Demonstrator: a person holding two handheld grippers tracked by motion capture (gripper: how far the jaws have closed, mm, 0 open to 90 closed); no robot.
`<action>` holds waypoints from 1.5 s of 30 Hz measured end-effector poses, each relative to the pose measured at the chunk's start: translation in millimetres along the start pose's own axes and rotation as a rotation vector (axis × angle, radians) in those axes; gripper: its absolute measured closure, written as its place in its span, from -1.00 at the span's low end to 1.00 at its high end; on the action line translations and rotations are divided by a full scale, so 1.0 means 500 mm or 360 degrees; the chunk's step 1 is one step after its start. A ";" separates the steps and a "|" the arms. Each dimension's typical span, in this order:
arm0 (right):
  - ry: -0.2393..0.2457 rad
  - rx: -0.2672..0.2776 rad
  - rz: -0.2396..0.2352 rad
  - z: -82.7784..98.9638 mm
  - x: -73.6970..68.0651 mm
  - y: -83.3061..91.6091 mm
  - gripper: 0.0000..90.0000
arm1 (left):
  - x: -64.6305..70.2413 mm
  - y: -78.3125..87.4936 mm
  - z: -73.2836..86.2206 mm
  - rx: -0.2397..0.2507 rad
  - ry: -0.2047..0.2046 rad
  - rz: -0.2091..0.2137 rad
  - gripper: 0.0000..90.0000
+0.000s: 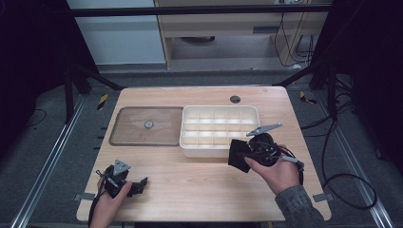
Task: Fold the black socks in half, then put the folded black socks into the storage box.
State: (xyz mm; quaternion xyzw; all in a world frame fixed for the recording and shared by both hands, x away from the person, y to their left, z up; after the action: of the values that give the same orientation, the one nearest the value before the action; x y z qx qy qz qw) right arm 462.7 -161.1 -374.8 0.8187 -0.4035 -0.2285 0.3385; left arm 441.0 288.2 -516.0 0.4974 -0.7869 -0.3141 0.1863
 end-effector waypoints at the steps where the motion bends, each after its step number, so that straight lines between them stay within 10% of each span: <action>1: 0.0000 0.0000 0.0000 0.000 0.000 0.000 0.49 | 0.000 0.000 0.000 0.0000 0.0000 0.0001 -1.00; 27: -0.0078 0.0060 0.0149 -0.077 0.105 0.044 0.49 | 0.004 0.000 0.000 0.0005 -0.0005 0.0003 -1.00; 45: -0.0064 -0.0029 0.0240 -0.122 0.153 0.004 0.48 | 0.005 0.000 0.000 0.0009 0.0003 0.0004 -1.00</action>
State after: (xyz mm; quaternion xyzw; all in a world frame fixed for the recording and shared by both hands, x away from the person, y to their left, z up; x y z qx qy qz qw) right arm 545.0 -201.6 -340.3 0.7782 -0.4687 -0.2224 0.3540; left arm 439.9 285.9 -516.4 0.4971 -0.7883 -0.3112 0.1862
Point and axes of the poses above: each handheld gripper's, and its own axes: y roughly backward along the jaws, z roughly out of its underside, x roughly to its right, the point moved 1 cm from there along -y, roughly forward along the jaws, and after that the axes turned 2 degrees about x, right-handed, at the moved point
